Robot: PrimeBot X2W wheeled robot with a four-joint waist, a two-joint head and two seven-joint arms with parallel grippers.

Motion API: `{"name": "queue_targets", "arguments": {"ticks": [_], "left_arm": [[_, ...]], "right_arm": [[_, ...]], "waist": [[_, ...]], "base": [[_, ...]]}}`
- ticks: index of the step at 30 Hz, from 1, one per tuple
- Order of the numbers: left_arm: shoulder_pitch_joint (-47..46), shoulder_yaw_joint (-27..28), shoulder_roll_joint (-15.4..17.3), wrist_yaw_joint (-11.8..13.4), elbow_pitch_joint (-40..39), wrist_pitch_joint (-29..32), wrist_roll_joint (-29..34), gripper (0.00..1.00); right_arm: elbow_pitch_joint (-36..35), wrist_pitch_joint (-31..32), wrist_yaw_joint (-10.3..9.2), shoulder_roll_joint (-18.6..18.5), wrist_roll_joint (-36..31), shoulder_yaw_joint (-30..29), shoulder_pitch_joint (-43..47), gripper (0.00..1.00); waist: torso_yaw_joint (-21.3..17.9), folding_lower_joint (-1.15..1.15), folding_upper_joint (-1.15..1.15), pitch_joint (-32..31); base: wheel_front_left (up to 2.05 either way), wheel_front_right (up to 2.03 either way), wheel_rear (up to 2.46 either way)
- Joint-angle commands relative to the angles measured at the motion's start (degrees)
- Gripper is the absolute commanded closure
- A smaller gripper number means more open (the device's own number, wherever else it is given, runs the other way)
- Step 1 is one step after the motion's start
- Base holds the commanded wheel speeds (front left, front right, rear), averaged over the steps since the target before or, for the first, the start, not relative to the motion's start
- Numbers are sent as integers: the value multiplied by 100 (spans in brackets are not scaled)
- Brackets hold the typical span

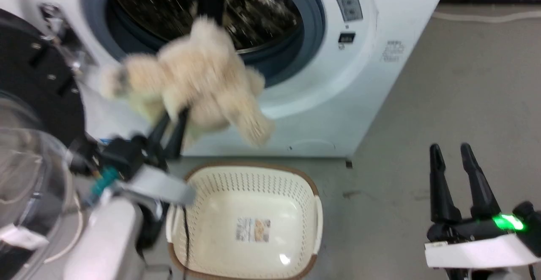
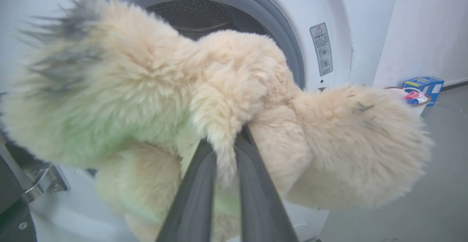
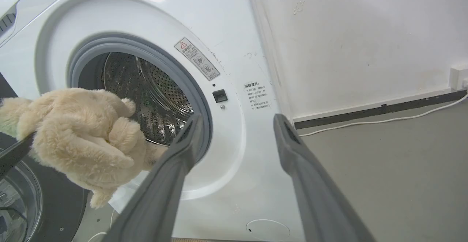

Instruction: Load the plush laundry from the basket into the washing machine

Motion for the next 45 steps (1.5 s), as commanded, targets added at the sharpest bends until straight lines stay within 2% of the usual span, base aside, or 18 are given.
{"name": "queue_targets", "arguments": {"ticks": [1, 5, 6, 7, 8, 12, 23, 25, 31, 39, 40, 41, 45], "left_arm": [[-228, 62, 31, -41, -5, -33, 26, 100], [-1197, 231, 204, -223, 383, -33, 51, 100], [-1197, 231, 204, -223, 383, -33, 51, 100], [-1645, 254, 279, -283, 611, -33, 42, 100], [-1645, 254, 279, -283, 611, -33, 42, 100], [-2582, 338, 440, -369, 1110, -21, -37, 100], [-4947, 280, 1132, -467, 2880, 337, -45, 100], [-5274, 93, 1266, -478, 3215, 393, 23, 100], [-5990, -507, 1332, -485, 4111, 610, -55, 100], [-6171, -1120, 1186, -486, 4855, 424, -478, 100], [-6191, -1142, 1178, -486, 4914, 354, -520, 28], [-6206, -1157, 1168, -486, 4974, 285, -547, 0], [-6067, -1264, 1015, -486, 5139, 92, -719, 0]], "right_arm": [[-37, -23, 5, -5, -8, 32, -109, 0], [-118, -23, 5, -5, -32, 179, -409, 0], [-118, -23, 5, -5, -32, 179, -409, 0], [-157, -23, 5, -5, 16, 206, -506, 0], [-157, -23, 5, -5, 16, 206, -506, 0], [-190, -23, 5, -5, 336, 231, -655, 0], [-321, -23, 5, -5, 705, 381, -1014, 0], [-337, -23, 5, -5, 732, 409, -1059, 0], [-376, -23, 5, -5, 751, 354, -1117, 0], [-318, -23, 5, -5, 683, 250, -1182, 0], [-316, -23, 5, -5, 667, 240, -1184, 0], [-310, -23, 5, -5, 652, 227, -1184, 0], [-267, -23, 5, -5, 578, 133, -1166, 0]], "waist": [[-252, -1, 0, 376], [-614, -1, 0, 1032], [-614, -1, 0, 1032], [-744, -1, 0, 1304], [-744, -1, 0, 1304], [-1012, -1, 0, 1802], [-1449, -1, 0, 2825], [-1477, -1, 0, 2949], [-1442, -1, 0, 3161], [-1287, -1, 0, 3018], [-1264, -1, 0, 2978], [-1241, -1, 0, 2934], [-1090, -1, 0, 2665]], "base": [[0, 0, 0], [0, 0, 0], [0, 0, 0], [0, 0, 0], [0, 0, 0], [0, 0, 0], [0, 0, 0], [0, 0, 0], [0, 0, 0], [0, 0, 0], [0, 0, 0], [0, 0, 0], [0, 0, 0]]}}
